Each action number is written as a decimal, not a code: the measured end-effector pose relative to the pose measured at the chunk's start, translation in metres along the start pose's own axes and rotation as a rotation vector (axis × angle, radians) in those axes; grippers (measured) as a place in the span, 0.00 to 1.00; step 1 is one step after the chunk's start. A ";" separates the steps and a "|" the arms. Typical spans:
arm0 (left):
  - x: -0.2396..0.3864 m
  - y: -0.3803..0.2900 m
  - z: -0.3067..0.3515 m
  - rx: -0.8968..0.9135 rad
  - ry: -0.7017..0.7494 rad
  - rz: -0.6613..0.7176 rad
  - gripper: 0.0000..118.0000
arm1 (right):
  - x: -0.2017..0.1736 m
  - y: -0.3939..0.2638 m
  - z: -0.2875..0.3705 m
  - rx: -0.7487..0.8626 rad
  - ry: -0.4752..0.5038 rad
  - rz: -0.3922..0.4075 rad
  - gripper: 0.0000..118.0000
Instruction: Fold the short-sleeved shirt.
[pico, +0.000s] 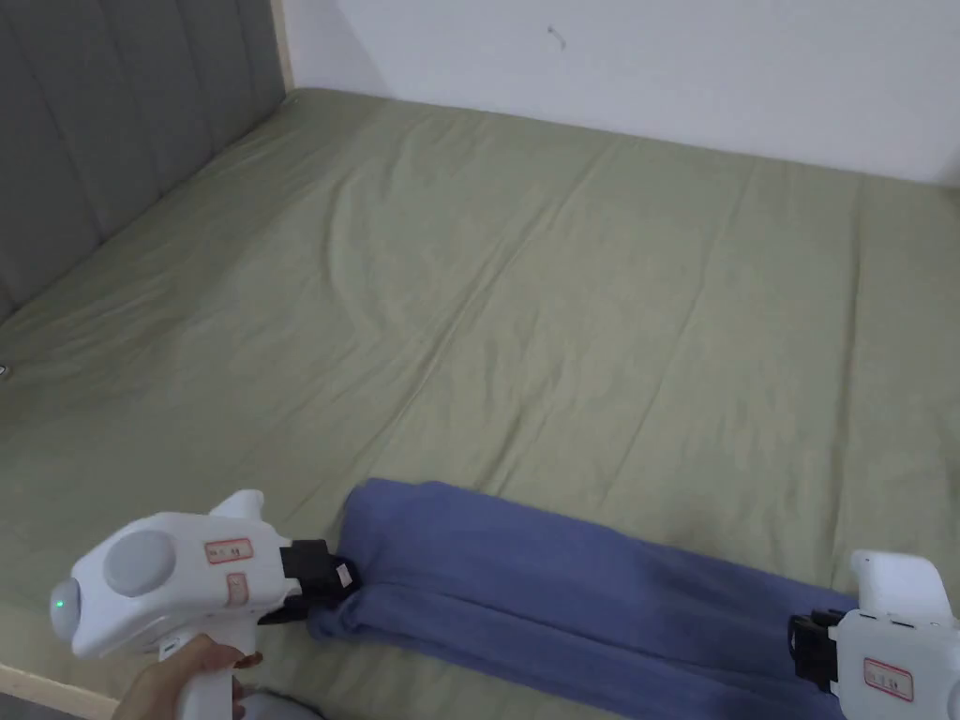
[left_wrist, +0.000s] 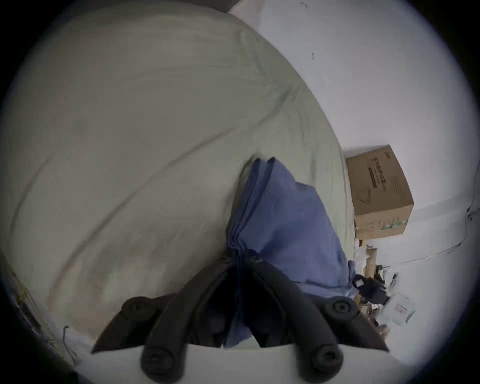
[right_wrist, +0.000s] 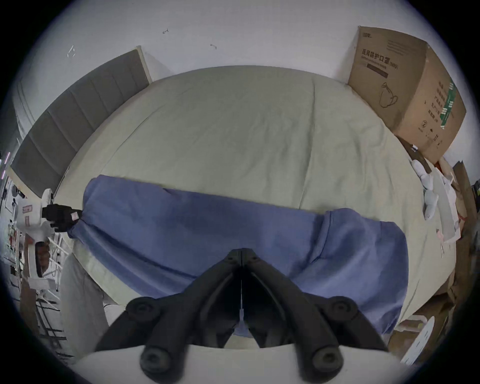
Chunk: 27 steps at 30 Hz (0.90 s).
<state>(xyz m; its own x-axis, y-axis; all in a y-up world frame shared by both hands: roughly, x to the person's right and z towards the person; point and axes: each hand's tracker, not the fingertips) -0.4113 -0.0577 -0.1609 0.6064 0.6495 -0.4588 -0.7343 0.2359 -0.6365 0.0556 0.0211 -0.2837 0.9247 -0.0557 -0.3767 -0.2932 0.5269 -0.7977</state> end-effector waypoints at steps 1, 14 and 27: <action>-0.006 0.003 -0.002 0.012 0.007 -0.005 0.04 | 0.001 -0.001 0.000 -0.001 0.000 -0.008 0.00; 0.087 0.031 0.050 0.124 -0.090 -0.184 0.04 | 0.034 -0.002 0.015 0.028 0.008 -0.088 0.00; 0.314 -0.096 -0.055 -0.146 -0.219 -0.804 0.04 | 0.105 -0.036 0.042 0.067 -0.011 -0.319 0.00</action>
<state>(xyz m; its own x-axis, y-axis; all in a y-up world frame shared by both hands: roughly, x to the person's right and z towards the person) -0.1340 0.0834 -0.2783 0.8435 0.4528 0.2890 -0.0484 0.5999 -0.7986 0.1735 0.0320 -0.2746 0.9699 -0.2182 -0.1076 0.0279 0.5393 -0.8416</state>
